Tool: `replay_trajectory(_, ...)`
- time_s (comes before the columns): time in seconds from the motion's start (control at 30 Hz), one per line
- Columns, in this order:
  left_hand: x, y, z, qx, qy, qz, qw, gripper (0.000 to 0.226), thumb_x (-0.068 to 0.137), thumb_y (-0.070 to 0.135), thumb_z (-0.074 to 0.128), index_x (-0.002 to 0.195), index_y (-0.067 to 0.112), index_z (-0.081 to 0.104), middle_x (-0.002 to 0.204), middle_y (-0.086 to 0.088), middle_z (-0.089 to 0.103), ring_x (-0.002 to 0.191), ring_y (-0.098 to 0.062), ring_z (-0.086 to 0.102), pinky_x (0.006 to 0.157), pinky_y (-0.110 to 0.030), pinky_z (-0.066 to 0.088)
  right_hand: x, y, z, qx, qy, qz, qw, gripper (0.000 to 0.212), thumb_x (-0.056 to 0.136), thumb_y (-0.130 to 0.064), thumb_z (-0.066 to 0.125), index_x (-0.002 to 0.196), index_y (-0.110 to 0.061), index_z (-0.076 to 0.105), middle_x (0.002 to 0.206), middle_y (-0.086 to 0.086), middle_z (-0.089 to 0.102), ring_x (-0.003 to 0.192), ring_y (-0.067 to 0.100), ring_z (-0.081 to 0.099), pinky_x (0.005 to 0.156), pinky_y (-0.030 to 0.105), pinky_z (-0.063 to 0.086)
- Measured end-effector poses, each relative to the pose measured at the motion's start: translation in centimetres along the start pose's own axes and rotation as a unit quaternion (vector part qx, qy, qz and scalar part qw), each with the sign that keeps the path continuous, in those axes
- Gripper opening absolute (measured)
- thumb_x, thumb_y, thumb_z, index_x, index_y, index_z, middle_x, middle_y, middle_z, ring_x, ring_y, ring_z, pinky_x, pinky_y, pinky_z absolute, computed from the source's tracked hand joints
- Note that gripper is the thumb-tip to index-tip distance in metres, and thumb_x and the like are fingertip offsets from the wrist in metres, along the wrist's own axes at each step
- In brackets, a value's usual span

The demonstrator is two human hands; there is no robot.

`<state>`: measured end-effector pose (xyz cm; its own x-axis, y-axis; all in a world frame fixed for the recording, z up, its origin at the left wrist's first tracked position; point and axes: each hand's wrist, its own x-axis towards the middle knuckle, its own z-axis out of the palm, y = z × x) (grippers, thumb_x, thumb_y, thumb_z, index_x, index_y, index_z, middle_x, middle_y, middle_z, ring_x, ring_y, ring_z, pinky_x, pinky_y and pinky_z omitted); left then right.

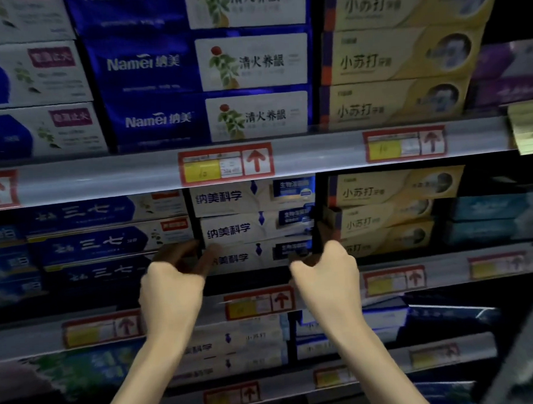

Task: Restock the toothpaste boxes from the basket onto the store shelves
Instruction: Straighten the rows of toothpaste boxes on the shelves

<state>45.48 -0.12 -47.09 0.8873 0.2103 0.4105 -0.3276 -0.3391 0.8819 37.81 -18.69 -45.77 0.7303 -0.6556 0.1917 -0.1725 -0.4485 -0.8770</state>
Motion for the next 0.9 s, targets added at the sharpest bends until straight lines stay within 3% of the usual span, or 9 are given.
replay_trajectory(0.17,0.7,-0.4,-0.1,-0.028,-0.025,0.011,0.999,0.037,0.080,0.049,0.085,0.111,0.029,0.080,0.104,0.011,0.077,0.101,-0.014,0.071,0.095,-0.038,0.056,0.6,-0.2,0.7,0.023,-0.012,0.007,1.000,0.027,0.083,-0.011,0.069,0.072,-0.014,0.044,0.075,0.005,0.058,0.065,0.023,0.054,0.055,0.032,0.039)
replay_trajectory(0.3,0.9,-0.4,-0.3,-0.042,-0.022,0.019,0.999,0.027,0.078,0.044,0.088,0.102,0.034,0.082,0.097,0.018,0.077,0.095,-0.005,0.072,0.089,-0.030,0.056,1.1,0.3,1.1,0.034,0.028,0.006,0.999,0.031,0.080,-0.001,0.064,0.067,-0.013,0.039,0.067,0.005,0.050,0.059,0.022,0.044,0.053,0.032,0.033)
replay_trajectory(0.47,0.9,-0.8,-0.3,-0.067,-0.009,0.029,0.997,0.023,0.080,0.033,0.089,0.102,0.027,0.083,0.094,0.017,0.077,0.091,0.000,0.071,0.084,-0.023,0.055,1.7,0.9,1.6,0.030,0.105,-0.017,0.994,0.018,0.085,0.001,0.065,0.076,-0.008,0.052,0.075,0.010,0.064,0.068,0.031,0.061,0.056,0.035,0.049)
replay_trajectory(0.6,1.2,-1.3,-0.3,-0.063,-0.006,0.032,0.997,0.020,0.081,0.028,0.088,0.100,0.025,0.083,0.093,0.015,0.078,0.089,0.001,0.072,0.082,-0.019,0.054,1.9,0.9,1.9,0.003,0.150,-0.031,0.988,0.022,0.087,0.003,0.065,0.073,-0.009,0.053,0.078,0.012,0.065,0.073,0.033,0.061,0.060,0.037,0.050)
replay_trajectory(0.9,1.4,-1.7,-0.3,-0.063,0.000,0.022,0.998,0.016,0.083,0.026,0.087,0.099,0.023,0.084,0.095,0.011,0.079,0.092,-0.005,0.073,0.086,-0.024,0.056,2.7,1.8,2.1,-0.001,0.165,-0.046,0.985,0.002,0.087,-0.002,0.071,0.086,-0.001,0.073,0.074,0.012,0.068,0.068,0.033,0.062,0.058,0.037,0.053)
